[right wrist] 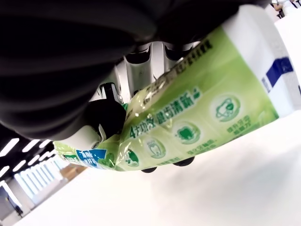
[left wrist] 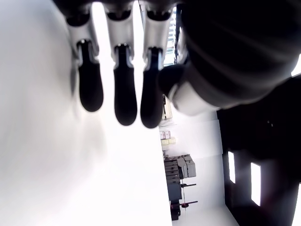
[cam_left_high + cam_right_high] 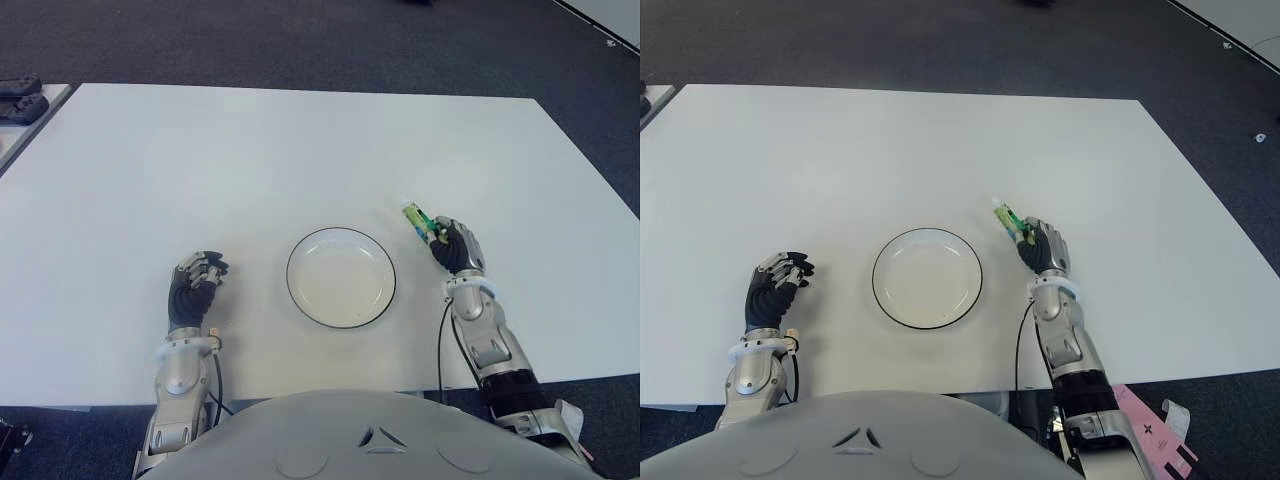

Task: Put the toothpaste on the table into the plate.

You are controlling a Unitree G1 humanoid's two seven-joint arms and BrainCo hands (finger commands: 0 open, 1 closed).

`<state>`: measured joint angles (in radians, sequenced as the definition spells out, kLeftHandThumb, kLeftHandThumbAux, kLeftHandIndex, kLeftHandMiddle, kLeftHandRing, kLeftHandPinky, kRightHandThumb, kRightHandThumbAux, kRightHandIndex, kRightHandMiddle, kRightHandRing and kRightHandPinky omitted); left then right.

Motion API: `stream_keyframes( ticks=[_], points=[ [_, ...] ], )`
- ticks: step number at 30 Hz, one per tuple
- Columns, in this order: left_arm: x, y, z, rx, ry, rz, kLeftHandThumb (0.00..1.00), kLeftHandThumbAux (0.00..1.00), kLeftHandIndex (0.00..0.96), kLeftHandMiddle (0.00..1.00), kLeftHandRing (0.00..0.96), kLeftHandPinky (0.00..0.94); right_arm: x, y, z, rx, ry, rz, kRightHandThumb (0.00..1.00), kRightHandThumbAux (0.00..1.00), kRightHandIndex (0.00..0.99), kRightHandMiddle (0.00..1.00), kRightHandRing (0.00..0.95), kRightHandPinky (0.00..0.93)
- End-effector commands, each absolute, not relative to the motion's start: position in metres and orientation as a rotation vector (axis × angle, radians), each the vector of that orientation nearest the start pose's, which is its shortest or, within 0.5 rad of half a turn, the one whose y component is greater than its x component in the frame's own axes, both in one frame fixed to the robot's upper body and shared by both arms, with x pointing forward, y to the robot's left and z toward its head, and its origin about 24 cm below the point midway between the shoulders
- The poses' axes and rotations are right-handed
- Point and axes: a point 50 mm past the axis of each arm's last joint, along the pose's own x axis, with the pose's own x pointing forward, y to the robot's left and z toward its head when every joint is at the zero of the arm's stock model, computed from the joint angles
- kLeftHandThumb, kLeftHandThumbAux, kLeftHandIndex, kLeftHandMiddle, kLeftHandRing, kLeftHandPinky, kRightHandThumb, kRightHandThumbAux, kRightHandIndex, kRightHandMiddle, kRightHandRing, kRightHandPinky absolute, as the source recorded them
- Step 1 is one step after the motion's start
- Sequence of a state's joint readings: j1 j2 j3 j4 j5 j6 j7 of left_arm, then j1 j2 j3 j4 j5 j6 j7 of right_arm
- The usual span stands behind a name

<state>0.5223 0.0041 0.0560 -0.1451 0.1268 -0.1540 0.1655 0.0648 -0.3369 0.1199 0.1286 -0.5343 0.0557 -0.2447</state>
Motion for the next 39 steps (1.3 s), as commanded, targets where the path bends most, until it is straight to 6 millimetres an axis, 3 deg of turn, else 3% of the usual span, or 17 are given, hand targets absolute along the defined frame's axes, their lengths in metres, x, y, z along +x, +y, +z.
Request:
stream_keyframes(
  ticks=[1,17,27,39],
  points=[
    [0.137,0.193,-0.008,0.174,0.205,0.308,0.708,0.718,0.43,0.514,0.519,0.524,0.232,-0.211,0.006,-0.859,0.109,-0.135,0.848,0.683,0.389,0.528,0.839,0.803],
    [0.137,0.192,-0.008,0.166,0.2,0.305,0.708,0.717,0.43,0.518,0.52,0.527,0.228,-0.19,0.02,-0.736,-0.057,-0.166,0.849,0.682,0.391,0.536,0.862,0.847],
    [0.138,0.191,-0.008,0.176,0.205,0.303,0.708,0.717,0.43,0.518,0.52,0.521,0.222,-0.177,0.033,-0.655,-0.249,-0.049,0.849,0.682,0.39,0.535,0.87,0.824],
    [0.14,0.189,-0.01,0.181,0.199,0.298,0.707,0.718,0.431,0.512,0.512,0.515,0.215,-0.161,0.044,-0.7,-0.398,0.24,0.849,0.682,0.389,0.539,0.873,0.842]
  ],
)
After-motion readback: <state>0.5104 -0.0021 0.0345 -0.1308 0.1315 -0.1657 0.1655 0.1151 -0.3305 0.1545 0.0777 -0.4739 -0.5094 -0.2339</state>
